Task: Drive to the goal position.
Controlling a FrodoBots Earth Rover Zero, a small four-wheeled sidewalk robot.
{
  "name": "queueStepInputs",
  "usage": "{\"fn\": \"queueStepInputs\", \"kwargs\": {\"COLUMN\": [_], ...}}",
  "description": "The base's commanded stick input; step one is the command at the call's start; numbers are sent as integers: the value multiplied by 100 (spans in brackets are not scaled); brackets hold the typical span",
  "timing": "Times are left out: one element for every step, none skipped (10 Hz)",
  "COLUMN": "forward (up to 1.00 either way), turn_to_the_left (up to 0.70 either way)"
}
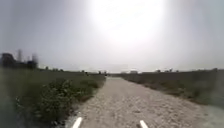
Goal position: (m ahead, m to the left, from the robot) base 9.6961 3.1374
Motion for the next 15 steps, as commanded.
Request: {"fn": "queueStepInputs", "kwargs": {"forward": [70,70,70,70,70,70,70,70,70,70,70,70,70,70,70], "turn_to_the_left": [-35,-19,0,0,0,0,0,0,0,0,1,3,5,6,8]}}
